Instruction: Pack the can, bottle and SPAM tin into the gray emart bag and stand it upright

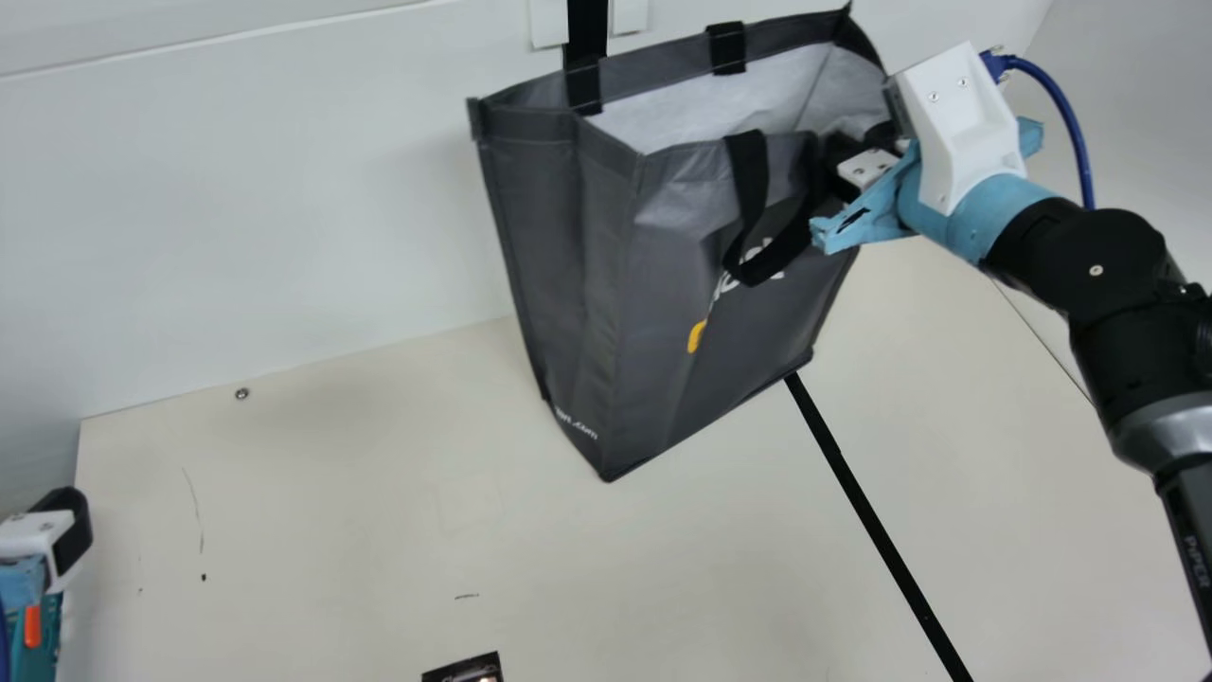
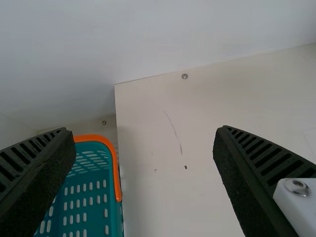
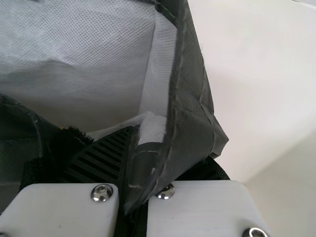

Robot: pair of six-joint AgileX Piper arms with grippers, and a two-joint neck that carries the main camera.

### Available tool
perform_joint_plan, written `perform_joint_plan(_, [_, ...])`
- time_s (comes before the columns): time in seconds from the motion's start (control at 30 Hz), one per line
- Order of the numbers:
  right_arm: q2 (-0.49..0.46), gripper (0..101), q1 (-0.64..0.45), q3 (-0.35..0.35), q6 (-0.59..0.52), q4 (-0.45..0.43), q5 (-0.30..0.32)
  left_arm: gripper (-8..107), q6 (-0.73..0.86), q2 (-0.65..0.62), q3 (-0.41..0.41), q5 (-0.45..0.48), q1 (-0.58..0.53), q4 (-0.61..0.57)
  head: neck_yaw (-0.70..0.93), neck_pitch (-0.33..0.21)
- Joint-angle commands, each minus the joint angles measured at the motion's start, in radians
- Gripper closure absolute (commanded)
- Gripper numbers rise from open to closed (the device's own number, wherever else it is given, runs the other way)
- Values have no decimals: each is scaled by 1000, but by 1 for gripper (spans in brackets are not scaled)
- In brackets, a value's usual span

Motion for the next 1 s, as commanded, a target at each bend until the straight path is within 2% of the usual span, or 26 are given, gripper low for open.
perform_joint_plan(0.0, [4, 101, -25, -10, 41, -72, -13, 9, 0, 0, 0, 0, 0, 0, -2, -23])
perform_joint_plan(0.37, [59, 101, -156, -118, 157, -216, -2, 9, 0, 0, 0, 0, 0, 0, -2, -23])
perform_joint_plan(0.97, [161, 101, -347, -257, 208, -279, 48, 9, 0, 0, 0, 0, 0, 0, -2, -23])
